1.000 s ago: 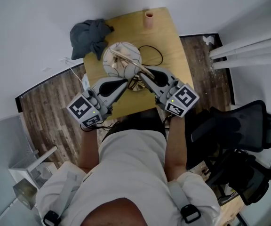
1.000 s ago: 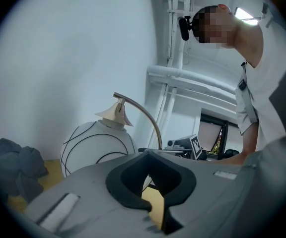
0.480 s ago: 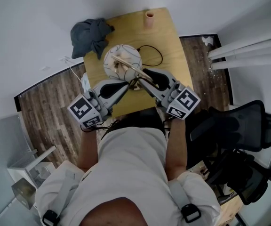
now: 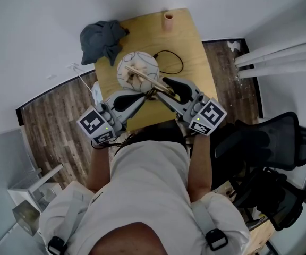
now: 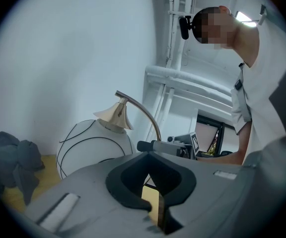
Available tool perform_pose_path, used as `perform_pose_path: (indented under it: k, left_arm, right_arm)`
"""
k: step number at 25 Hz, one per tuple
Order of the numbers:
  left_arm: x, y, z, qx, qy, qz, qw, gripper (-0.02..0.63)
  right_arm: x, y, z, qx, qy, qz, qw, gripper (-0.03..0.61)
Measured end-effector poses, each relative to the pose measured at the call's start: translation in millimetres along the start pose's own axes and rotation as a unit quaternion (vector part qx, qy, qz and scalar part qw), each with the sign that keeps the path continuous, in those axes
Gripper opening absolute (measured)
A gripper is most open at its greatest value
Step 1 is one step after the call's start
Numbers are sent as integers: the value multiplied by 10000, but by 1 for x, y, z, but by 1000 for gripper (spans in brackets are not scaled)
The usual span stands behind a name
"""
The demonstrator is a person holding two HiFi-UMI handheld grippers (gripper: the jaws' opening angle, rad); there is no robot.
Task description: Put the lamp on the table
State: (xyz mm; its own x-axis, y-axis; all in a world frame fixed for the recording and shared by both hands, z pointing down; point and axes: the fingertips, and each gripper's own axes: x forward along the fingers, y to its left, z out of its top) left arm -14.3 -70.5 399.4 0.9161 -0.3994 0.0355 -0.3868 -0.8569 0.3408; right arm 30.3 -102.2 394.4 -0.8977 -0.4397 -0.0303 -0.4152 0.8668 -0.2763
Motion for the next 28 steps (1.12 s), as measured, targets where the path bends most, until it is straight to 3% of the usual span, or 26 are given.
perform_pose_path:
  k: [12, 22, 28]
  left_arm:
    - [-1, -4, 8, 69, -143, 35, 9999, 0]
    - [-1, -11, 27, 296, -237, 72, 9993, 0]
    - [-6, -13, 38, 424, -307, 100, 9986, 0]
  right_arm:
    - [-9, 1, 6, -60, -82, -81, 9999, 181]
    - [-24, 11, 40, -406, -312, -57, 9987, 178]
    - [-25, 22, 57, -736, -297, -142, 9967, 69]
